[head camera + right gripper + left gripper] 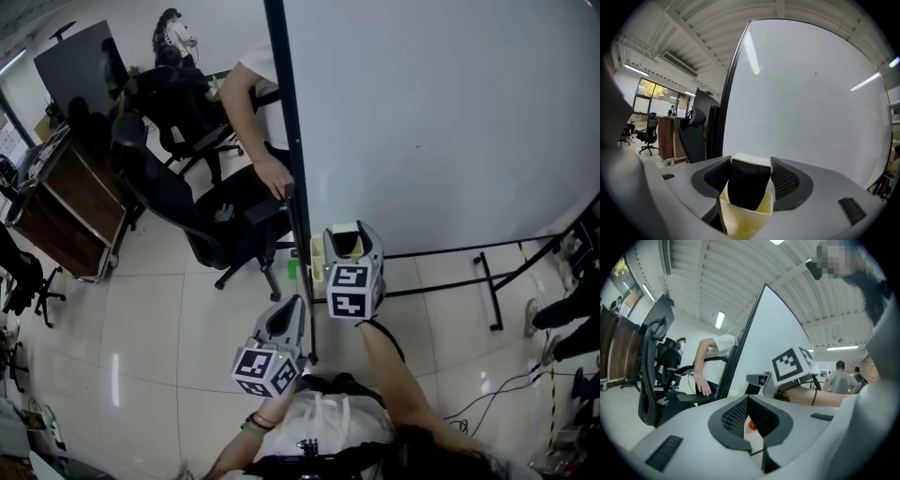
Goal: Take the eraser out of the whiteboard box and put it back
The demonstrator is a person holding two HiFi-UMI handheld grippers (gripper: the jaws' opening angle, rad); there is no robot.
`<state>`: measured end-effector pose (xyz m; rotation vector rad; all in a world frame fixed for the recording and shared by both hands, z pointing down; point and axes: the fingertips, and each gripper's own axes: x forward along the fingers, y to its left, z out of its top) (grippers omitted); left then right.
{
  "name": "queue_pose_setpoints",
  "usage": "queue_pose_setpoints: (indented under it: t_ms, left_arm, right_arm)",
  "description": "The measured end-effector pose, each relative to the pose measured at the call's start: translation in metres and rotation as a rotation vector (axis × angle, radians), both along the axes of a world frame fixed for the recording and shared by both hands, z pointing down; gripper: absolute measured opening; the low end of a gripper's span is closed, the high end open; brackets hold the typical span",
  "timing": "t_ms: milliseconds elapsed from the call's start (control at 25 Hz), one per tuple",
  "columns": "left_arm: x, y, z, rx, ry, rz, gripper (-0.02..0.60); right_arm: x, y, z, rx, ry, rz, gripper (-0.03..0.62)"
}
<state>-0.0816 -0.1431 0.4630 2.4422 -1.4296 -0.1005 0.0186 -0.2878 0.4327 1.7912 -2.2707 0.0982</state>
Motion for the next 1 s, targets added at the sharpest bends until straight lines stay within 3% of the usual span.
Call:
queue_pose_setpoints:
  t_ms: [120, 200, 320, 560, 600, 720, 840, 1000]
  left_arm:
    - [-0.009, 0.000, 0.003, -0.009, 0.005, -0.027, -0.014]
    - [-0.013, 0.001, 0.004, -0.015, 0.006, -0.042, -0.014]
    - [-0.015, 0.001, 0.004, -0.017, 0.011, -0.047, -0.014]
    - [-0.008, -0.002, 0.005, -0.018, 0.013, -0.024, -0.014]
    - [-0.006, -0.002, 0.005, -0.020, 0.014, -0.017, -0.014]
    - [0.001, -0.003, 0.005, -0.019, 0.014, 0.002, -0.014]
    - [0.008, -0.005, 0.005, -0.018, 0.014, 0.024, -0.014]
    - [0.020, -0.006, 0.005, -0.017, 0.012, 0.049, -0.014]
  right_arm:
    - [-0.006, -0.005, 0.047, -0.102, 0.021, -0.028, 0.290]
    - [-0.011, -0.004, 0.064, -0.160, 0.003, -0.056, 0.365]
    - [-0.007, 0.004, 0.047, -0.147, -0.022, -0.060, 0.367]
    - [0.019, 0.049, -0.023, 0.000, -0.173, -0.035, 0.199]
    - [0.023, 0.059, -0.028, -0.002, -0.197, -0.030, 0.160]
    - [0.031, 0.084, -0.027, -0.024, -0.247, -0.012, 0.131]
    - [0.034, 0.101, -0.018, -0.039, -0.270, 0.000, 0.035]
    - [0.028, 0.106, -0.019, -0.052, -0.268, -0.033, 0.017]
